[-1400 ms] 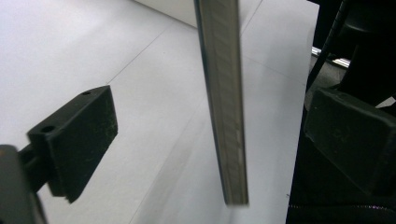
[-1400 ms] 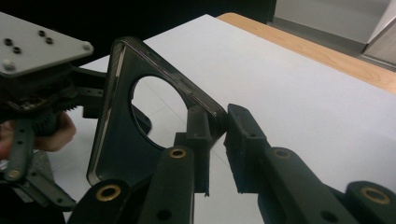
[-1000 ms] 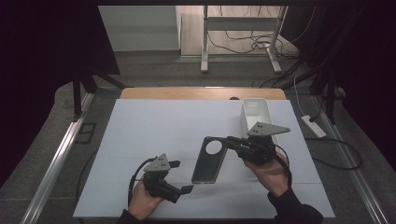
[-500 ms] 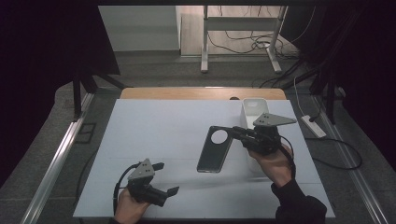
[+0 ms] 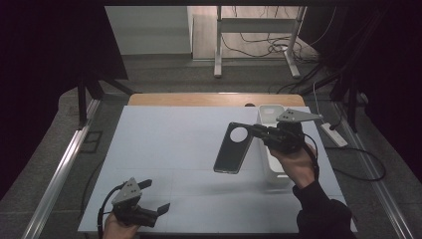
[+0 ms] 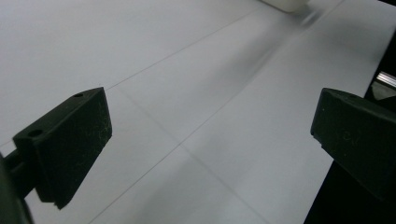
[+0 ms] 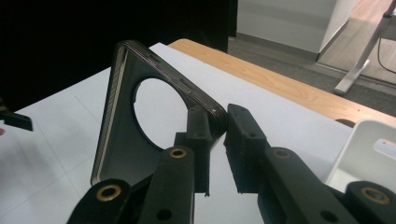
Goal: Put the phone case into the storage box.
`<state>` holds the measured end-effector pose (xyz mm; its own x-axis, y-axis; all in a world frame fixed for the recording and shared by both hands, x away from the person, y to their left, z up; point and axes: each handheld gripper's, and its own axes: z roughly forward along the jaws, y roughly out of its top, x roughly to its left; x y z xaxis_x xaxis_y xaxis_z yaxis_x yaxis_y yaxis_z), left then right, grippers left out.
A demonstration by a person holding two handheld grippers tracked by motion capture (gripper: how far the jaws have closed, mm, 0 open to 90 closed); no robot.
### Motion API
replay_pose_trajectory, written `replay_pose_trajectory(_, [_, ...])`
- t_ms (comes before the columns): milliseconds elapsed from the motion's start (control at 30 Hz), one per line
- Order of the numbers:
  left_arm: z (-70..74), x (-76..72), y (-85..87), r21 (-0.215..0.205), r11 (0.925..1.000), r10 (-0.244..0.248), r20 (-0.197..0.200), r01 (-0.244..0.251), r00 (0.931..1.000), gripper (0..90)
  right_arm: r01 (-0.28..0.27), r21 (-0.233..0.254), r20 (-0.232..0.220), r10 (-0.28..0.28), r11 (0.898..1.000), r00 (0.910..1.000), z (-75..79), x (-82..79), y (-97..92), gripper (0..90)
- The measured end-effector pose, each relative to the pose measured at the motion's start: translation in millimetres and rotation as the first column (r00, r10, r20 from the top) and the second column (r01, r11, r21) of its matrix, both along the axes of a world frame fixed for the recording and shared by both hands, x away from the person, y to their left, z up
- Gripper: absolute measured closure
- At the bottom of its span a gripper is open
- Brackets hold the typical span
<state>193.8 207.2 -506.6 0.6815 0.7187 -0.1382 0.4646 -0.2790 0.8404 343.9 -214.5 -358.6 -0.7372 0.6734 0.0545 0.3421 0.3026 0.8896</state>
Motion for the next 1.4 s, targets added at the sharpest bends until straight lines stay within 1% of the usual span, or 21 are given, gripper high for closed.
replay_pose_trajectory(33, [-0.2,-1.6,2.8,-0.001,0.9999,0.015,0.0,-0.015,0.9999,0.0,0.004,-0.003,0.003,-0.004,1.0,1.0,1.4,1.6,-0.3,79.3])
replay_pose_trajectory(67, [-0.2,-1.6,2.8,-0.001,0.9999,0.015,0.0,-0.015,0.9999,0.0,0.004,-0.003,0.003,-0.004,1.0,1.0,1.4,1.6,-0.3,79.3])
replay_pose_trajectory(167, [-1.8,-6.7,12.5,0.005,0.9979,0.064,-0.004,-0.064,0.9979,0.0,0.012,-0.011,0.009,-0.012,1.0,0.9999,5.1,6.0,-0.8,79.3])
replay_pose_trajectory(267, [-3.6,-11.7,21.7,-0.006,0.9954,0.096,-0.01,-0.096,0.9953,0.0,0.02,-0.018,0.018,-0.02,1.0,0.9996,8.3,9.6,-1.9,79.3])
replay_pose_trajectory(367, [-5.3,-16.4,29.1,-0.016,0.9932,0.115,-0.019,-0.116,0.9931,0.0,0.027,-0.02,0.023,-0.027,0.999,0.9994,11.1,12.7,-3.4,79.3])
replay_pose_trajectory(400, [-5.3,-16.4,29.1,-0.016,0.9932,0.115,-0.019,-0.116,0.9931,0.0,0.027,-0.02,0.023,-0.027,0.999,0.9994,11.1,12.7,-3.4,79.3])
replay_pose_trajectory(600, [-9.3,-24.5,41.7,-0.014,0.989,0.146,-0.036,-0.147,0.9886,0.0,0.045,-0.021,0.034,-0.045,0.999,0.9984,15.3,20.4,-8.7,79.3])
replay_pose_trajectory(733, [-10.4,-27.6,45.5,-0.007,0.9878,0.155,-0.037,-0.155,0.9872,0.0,0.055,-0.022,0.039,-0.055,0.998,0.9978,18.3,24.8,-11.8,79.4])
replay_pose_trajectory(867, [-12.2,-31.0,49.8,0.005,0.9863,0.165,-0.039,-0.165,0.9855,0.0,0.071,-0.034,0.051,-0.069,0.997,0.9963,22.5,30.1,-15.6,79.4])
replay_pose_trajectory(967, [-12.1,-32.7,51.4,-0.003,0.9852,0.171,-0.035,-0.172,0.9846,0.0,0.075,-0.033,0.052,-0.074,0.997,0.9959,24.1,32.5,-17.4,79.3])
replay_pose_trajectory(1033, [-12.1,-33.9,53.2,-0.005,0.9836,0.18,-0.032,-0.18,0.9832,0.0,0.086,-0.028,0.052,-0.085,0.996,0.995,25.6,36.2,-20.5,79.4])
replay_pose_trajectory(1067, [-12.2,-34.6,53.8,-0.013,0.9838,0.178,-0.031,-0.179,0.9835,0.0,0.09,-0.025,0.053,-0.089,0.996,0.9946,26.2,38.8,-22.7,79.4])
replay_pose_trajectory(1267, [-12.5,-33.5,53.0,0.001,0.9837,0.18,-0.038,-0.18,0.983,0.0,0.104,-0.025,0.056,-0.103,0.994,0.9931,27.5,45.9,-27.5,79.4])
replay_pose_trajectory(1400, [-13.0,-32.5,53.5,-0.005,0.983,0.183,-0.049,-0.184,0.9819,0.0,0.118,-0.028,0.06,-0.116,0.993,0.9914,29.1,52.6,-31.0,79.4])
